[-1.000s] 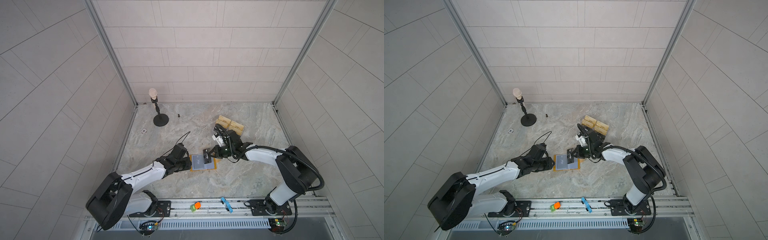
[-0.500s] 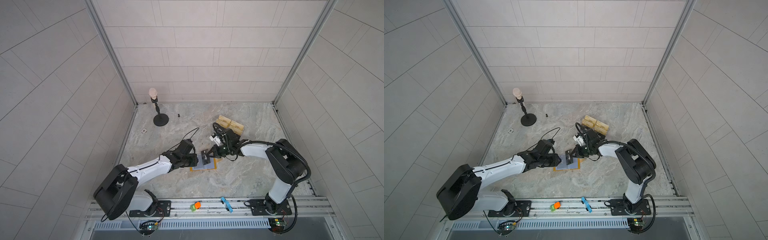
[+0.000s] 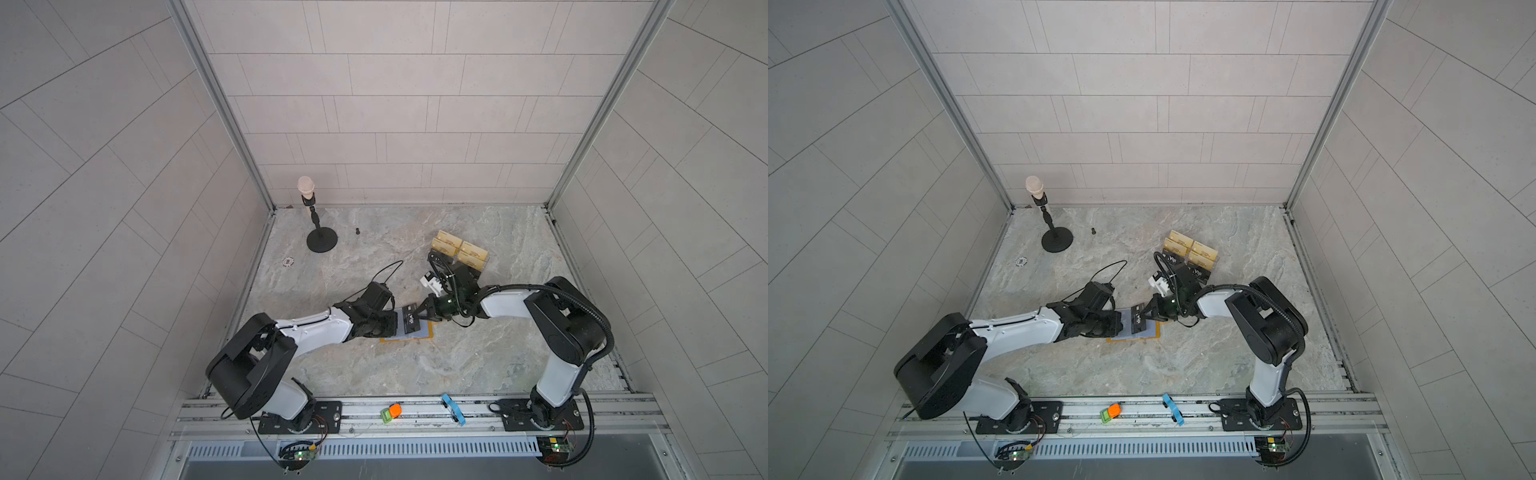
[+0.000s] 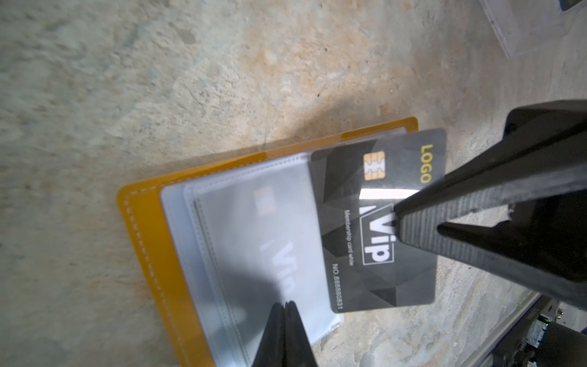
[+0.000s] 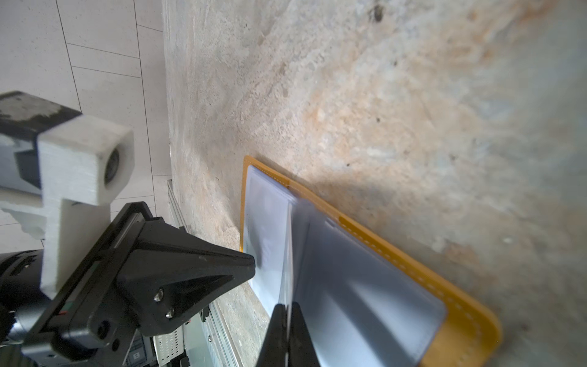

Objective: Insert credit cards into a card holder
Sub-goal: Insert the credit card into the card slot.

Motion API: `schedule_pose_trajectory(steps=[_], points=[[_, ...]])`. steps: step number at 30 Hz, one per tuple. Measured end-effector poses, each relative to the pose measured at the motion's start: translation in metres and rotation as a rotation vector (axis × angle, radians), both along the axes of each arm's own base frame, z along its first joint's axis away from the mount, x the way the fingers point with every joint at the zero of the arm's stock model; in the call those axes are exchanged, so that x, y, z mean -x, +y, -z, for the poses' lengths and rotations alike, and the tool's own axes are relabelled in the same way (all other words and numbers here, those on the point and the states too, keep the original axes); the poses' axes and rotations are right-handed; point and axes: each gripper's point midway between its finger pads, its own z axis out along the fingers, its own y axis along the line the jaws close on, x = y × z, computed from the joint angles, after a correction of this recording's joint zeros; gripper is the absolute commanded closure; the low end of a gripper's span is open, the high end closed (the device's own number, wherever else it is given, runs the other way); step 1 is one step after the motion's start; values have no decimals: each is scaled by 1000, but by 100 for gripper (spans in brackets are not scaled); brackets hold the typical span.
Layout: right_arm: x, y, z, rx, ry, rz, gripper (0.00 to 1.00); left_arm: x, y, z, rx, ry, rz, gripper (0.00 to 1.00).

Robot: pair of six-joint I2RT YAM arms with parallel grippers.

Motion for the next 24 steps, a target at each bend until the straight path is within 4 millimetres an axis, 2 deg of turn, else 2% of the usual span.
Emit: schedule_pose_trajectory(steps=[17,24], points=[[-3,-11,4,-8,25,41,100,-1,2,4,-10,-7,-7,95],[-4,-10,1,-29,16,46,100,-1,2,4,-9,-9,-8,95]])
